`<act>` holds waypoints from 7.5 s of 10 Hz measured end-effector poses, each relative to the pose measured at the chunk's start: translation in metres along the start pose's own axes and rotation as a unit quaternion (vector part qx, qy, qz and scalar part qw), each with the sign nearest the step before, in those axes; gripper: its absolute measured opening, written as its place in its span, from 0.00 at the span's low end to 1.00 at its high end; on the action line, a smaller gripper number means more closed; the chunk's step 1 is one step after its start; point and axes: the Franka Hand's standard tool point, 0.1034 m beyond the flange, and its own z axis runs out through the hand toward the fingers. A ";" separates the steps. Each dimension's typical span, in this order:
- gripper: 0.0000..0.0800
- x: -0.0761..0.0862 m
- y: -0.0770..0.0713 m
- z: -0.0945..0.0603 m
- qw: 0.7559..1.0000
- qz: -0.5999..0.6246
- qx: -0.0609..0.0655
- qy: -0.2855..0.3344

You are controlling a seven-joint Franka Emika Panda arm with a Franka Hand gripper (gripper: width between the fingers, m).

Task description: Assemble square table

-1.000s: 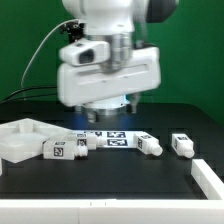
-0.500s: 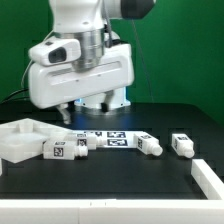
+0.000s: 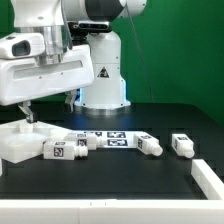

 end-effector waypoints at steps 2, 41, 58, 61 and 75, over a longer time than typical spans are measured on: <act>0.81 -0.004 0.003 0.002 1.000 -0.016 -0.001 -0.001; 0.07 0.087 0.075 0.020 0.964 0.259 -0.035 -0.049; 0.07 0.154 0.033 0.059 0.932 0.355 -0.025 -0.062; 0.07 0.163 0.021 0.069 0.938 0.342 -0.034 -0.045; 0.81 0.170 -0.023 0.009 0.926 0.370 -0.025 -0.076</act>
Offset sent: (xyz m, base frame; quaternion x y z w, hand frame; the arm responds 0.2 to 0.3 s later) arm -0.0096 -0.0691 -0.0264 0.0269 -0.0125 -0.0461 0.9985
